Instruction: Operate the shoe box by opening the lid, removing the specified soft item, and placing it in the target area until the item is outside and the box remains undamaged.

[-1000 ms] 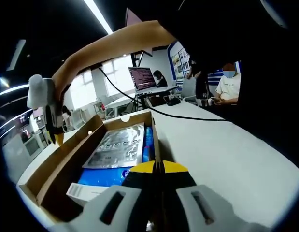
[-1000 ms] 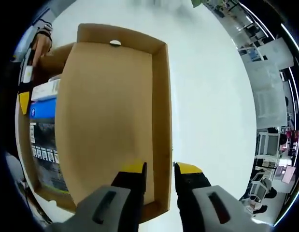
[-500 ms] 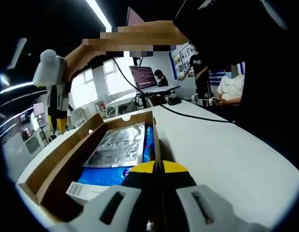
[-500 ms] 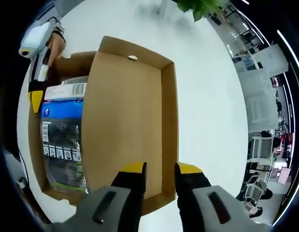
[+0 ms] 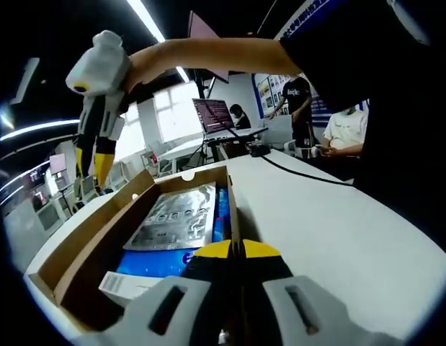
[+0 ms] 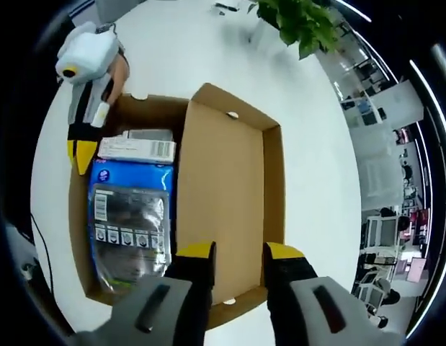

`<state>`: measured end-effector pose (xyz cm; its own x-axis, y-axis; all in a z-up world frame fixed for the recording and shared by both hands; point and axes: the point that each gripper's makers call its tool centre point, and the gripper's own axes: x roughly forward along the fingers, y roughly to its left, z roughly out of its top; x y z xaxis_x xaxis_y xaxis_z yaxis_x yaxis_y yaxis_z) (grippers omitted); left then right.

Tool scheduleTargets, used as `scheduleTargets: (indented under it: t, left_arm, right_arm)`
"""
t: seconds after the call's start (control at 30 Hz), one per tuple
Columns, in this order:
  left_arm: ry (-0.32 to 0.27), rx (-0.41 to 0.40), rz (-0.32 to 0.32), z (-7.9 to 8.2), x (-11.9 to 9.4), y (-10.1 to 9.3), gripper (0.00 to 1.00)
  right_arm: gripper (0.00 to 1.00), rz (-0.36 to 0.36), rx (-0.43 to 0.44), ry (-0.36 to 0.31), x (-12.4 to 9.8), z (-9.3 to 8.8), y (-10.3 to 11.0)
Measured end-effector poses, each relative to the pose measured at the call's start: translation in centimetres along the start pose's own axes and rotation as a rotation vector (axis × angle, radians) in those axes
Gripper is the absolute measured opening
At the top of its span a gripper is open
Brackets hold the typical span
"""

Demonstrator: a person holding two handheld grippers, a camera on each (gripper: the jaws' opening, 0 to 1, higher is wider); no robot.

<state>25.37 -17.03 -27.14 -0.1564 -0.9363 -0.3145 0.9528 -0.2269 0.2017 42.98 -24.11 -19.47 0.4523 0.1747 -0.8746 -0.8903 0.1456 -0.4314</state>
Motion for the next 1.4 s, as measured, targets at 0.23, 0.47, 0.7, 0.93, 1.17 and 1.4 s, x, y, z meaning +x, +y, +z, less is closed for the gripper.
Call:
scheduleTargets:
  t: [0.23,0.47,0.7,0.93,1.17,1.4]
  left_arm:
    - [-0.002,0.003,0.000,0.3,0.1,-0.5,0.03]
    - [-0.003,0.005,0.001,0.0,-0.1,0.0,0.03]
    - [-0.003,0.007,0.002,-0.1,-0.1,0.2,0.03]
    - [-0.003,0.008,0.004,-0.2,0.0,0.3,0.03]
    - [-0.005,0.009,0.004,-0.2,0.0,0.4,0.03]
    - [-0.005,0.010,0.003,-0.2,0.0,0.3,0.03]
  right_arm:
    - [0.31,-0.046,0.008,-0.049,-2.5,0.2,2.8]
    - [0.43,-0.084,0.047,-0.067,-4.3,-0.7,5.7]
    - [0.50,-0.083,0.061,-0.073,-4.7,-1.8,7.9]
    - [0.50,-0.049,0.079,-0.045,-4.1,-3.2,9.5]
    - [0.57,-0.003,0.075,-0.024,-2.7,-3.8,11.3]
    - [0.63,0.038,0.057,-0.003,-1.3,-4.1,12.1]
